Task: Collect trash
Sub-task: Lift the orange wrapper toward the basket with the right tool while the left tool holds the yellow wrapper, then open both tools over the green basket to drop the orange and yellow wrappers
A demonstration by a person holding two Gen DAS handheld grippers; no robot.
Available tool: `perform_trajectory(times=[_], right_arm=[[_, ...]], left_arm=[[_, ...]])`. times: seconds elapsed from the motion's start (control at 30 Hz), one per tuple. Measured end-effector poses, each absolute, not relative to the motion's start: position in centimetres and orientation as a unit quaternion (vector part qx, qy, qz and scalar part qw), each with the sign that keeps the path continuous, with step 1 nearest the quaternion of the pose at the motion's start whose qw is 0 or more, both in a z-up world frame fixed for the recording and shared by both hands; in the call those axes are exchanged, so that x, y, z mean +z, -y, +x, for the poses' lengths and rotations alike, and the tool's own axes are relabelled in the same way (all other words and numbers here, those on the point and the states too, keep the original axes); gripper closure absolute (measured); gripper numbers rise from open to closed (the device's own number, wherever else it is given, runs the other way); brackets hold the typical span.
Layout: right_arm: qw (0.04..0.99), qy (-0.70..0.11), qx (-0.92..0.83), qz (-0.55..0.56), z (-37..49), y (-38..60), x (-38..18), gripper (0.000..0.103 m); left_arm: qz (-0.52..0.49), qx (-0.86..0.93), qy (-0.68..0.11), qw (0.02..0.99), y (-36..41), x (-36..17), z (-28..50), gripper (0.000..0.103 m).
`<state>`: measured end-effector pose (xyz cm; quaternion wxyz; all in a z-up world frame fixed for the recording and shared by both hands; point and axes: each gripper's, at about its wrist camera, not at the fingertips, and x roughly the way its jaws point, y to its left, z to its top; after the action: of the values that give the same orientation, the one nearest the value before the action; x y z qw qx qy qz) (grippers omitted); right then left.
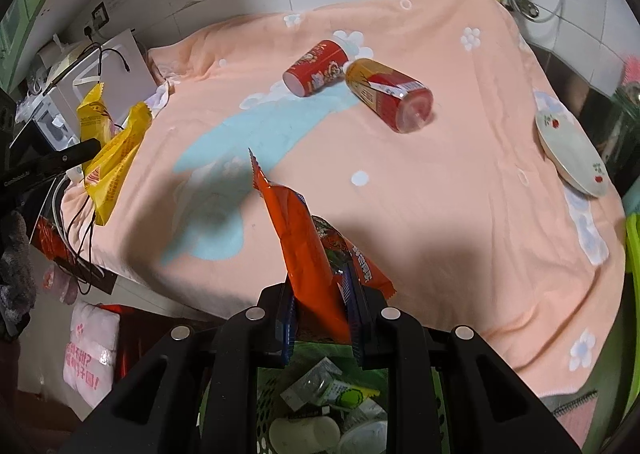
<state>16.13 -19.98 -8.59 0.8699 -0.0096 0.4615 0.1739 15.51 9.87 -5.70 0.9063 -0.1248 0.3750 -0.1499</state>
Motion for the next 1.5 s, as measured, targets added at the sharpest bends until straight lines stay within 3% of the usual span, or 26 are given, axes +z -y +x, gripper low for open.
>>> perform_trajectory(times=[1.5], right_arm=[[0.853,-0.505,0.127,0.029,5.8,26.3,-13.0,0.082]], left_arm=[[-0.086,-0.208,-0.396,0.89,-3.7,-7.1,8.4,0.103]])
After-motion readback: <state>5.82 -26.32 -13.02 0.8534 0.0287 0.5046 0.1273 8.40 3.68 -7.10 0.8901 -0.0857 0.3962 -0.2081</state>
